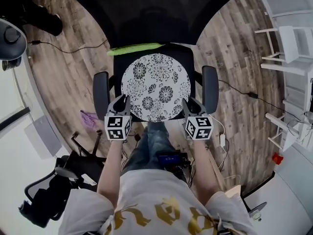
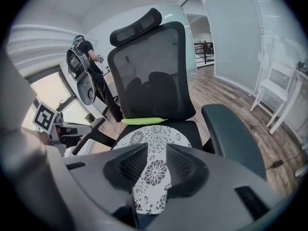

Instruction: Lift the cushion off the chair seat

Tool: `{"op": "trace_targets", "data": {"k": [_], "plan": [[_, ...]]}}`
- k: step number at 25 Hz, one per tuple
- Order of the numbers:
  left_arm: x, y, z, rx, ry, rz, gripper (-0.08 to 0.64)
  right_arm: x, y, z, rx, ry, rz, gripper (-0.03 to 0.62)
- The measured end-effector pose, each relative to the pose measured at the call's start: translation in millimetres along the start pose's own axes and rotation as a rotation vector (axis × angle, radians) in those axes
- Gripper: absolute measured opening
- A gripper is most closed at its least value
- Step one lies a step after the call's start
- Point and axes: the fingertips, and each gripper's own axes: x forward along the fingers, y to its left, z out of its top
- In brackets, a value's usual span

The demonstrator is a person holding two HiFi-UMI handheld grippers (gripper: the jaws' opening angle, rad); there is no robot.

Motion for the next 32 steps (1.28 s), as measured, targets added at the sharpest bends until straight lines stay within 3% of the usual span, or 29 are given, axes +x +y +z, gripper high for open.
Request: {"op": "trace_targets", "data": {"k": [4, 12, 18, 22, 32], "plan": [[29, 2, -26, -0.043, 0.081, 0.007, 0.106, 21, -16, -18, 0.024, 0.050, -0.025, 0.115], [75, 25, -53, -0.091, 0.162, 0.086, 0.118, 60, -39, -38, 0.023, 0.110, -0.077, 0.131], [95, 39, -77, -0.068, 0.226, 0.125, 0.137, 89, -61, -49, -0.011, 0.154, -0.128, 0.183], [103, 61, -99, -0.093, 0.267, 0.182, 0.154, 106, -70, -64, -0.008, 0.198, -0.146, 0.183], [126, 84, -137, -0.142, 0.370, 0.226, 0.206, 128, -103, -70, -0.058, 0.209, -0.282, 0.226]]}}
